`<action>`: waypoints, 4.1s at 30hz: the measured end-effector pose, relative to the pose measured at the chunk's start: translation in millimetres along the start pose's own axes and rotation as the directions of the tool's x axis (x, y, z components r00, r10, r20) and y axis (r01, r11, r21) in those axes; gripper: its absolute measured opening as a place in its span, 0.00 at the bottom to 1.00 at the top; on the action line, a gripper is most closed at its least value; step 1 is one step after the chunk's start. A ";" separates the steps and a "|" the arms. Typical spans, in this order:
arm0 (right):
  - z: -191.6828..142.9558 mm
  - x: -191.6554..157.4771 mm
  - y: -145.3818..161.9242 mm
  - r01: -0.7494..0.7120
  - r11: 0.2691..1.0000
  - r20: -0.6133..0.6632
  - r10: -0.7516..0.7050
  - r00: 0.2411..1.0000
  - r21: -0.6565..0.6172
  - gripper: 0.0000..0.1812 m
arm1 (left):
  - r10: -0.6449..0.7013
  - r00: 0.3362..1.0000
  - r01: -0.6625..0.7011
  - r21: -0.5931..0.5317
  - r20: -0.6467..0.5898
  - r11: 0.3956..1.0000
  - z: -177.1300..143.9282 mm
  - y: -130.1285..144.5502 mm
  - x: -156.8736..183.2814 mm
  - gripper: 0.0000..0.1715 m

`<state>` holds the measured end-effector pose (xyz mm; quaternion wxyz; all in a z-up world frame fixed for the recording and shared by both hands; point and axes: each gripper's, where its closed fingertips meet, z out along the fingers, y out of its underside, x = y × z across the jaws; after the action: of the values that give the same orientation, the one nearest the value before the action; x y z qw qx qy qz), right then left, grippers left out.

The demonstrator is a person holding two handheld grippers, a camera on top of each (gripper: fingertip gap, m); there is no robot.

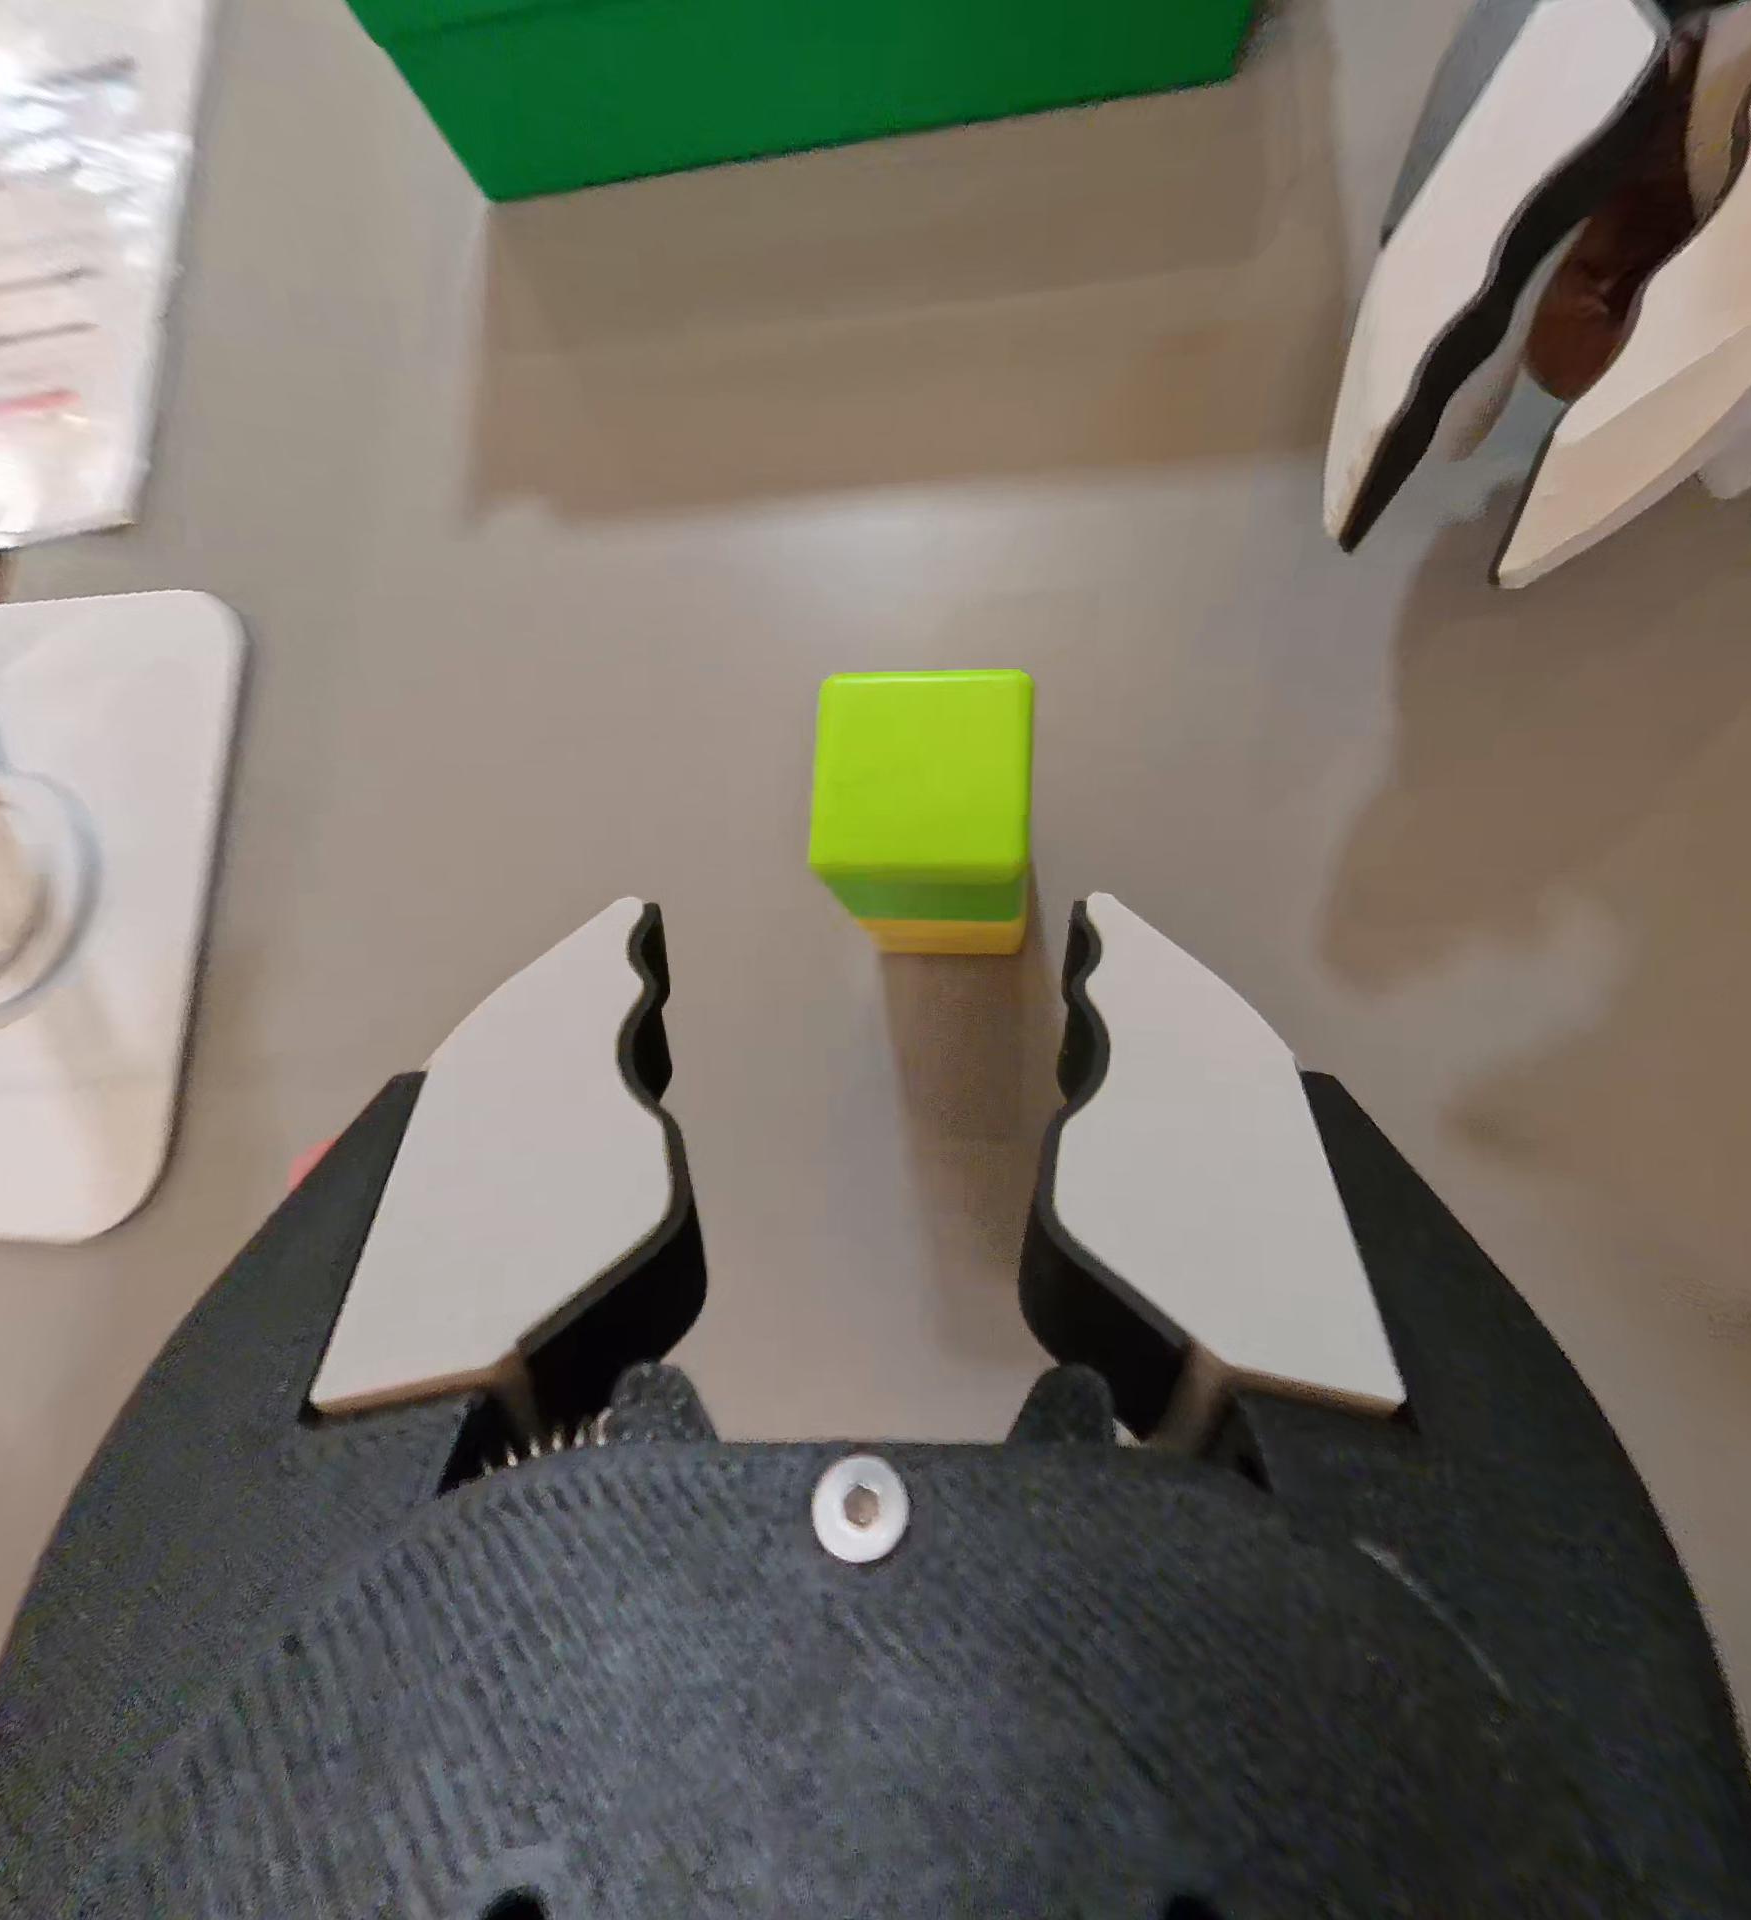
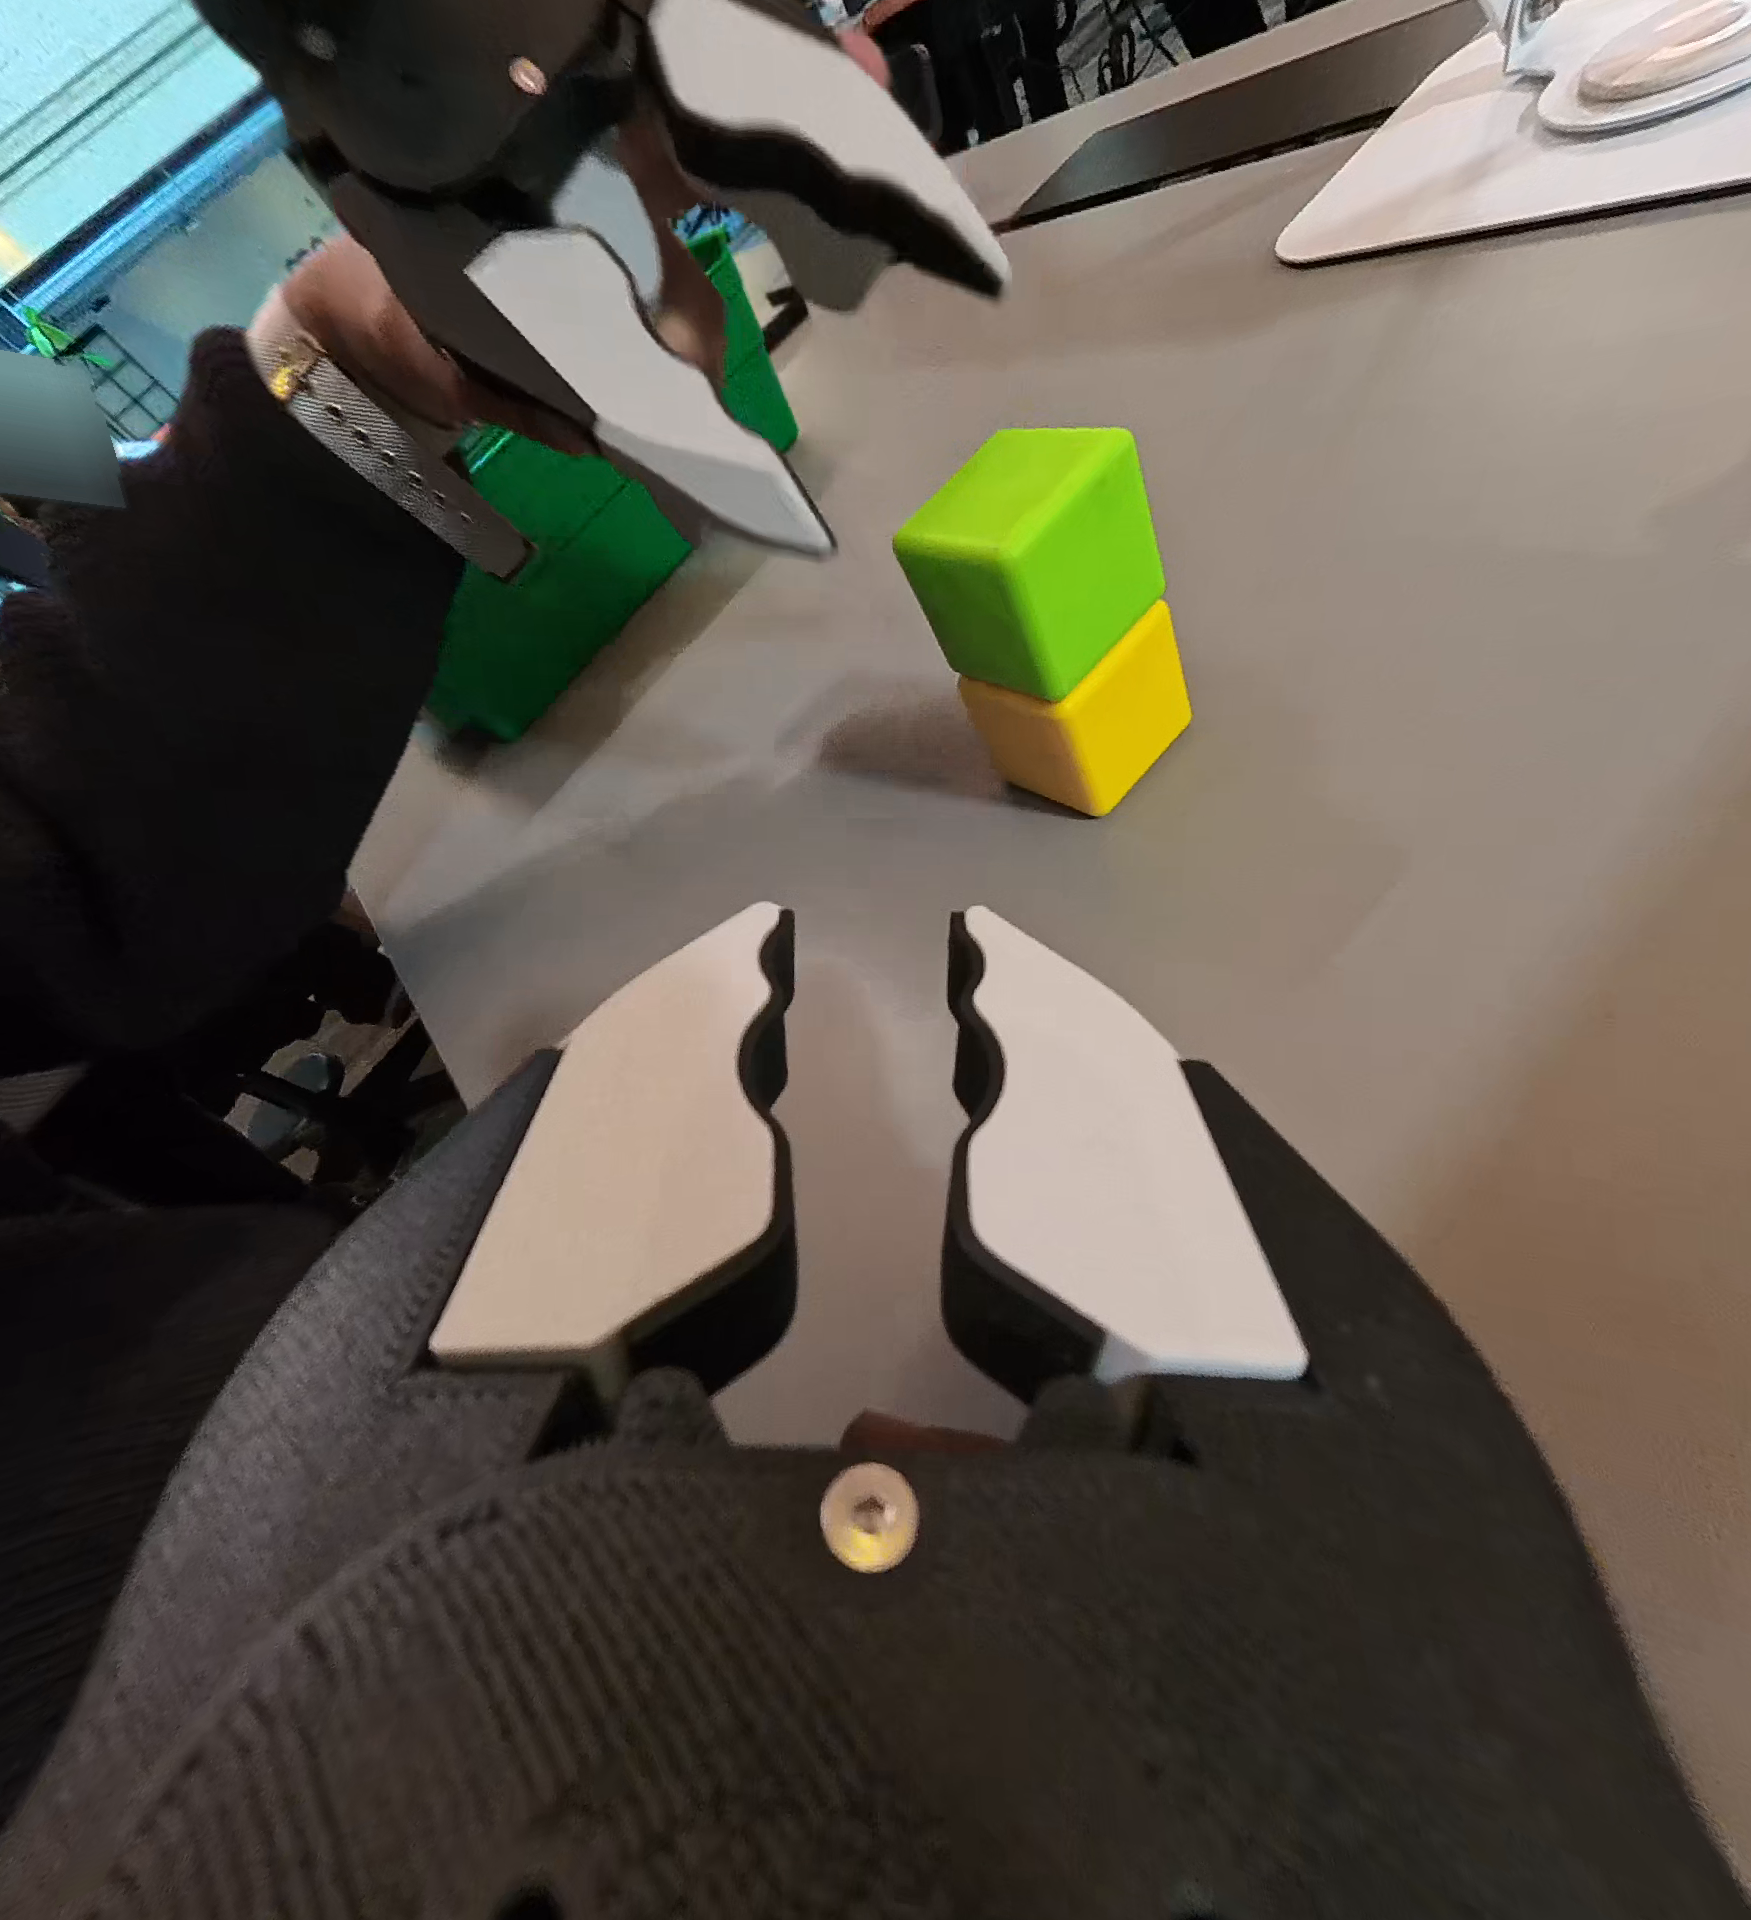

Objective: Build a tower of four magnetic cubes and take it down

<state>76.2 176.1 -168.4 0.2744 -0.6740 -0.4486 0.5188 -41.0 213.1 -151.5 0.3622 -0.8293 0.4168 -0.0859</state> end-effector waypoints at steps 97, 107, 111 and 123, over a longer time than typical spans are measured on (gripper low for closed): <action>4.6 4.2 0.5 0.039 0.999 -0.024 -0.040 0.999 -0.014 0.13 | 0.084 0.950 -0.057 0.095 -0.301 0.994 -6.1 -49.7 1.5 0.30; 4.9 0.3 2.0 0.000 1.000 0.010 0.000 1.000 -0.014 0.14 | 0.072 0.933 -0.049 0.073 -0.353 0.996 -3.9 -38.5 5.3 0.30; 4.5 0.5 2.1 -0.002 1.000 0.009 0.002 1.000 -0.014 0.13 | 0.088 0.926 -0.070 0.063 -0.367 0.996 0.4 -36.0 8.2 0.30; 4.5 2.8 1.3 -0.017 1.000 0.008 0.017 1.000 -0.010 0.14 | 0.119 0.910 -0.073 0.127 -0.398 0.989 5.9 -35.5 3.2 0.29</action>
<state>72.5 177.6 -172.1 0.2649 -0.6771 -0.4465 0.5216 -14.1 227.7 -132.4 0.3168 -0.7510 0.5175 -0.2604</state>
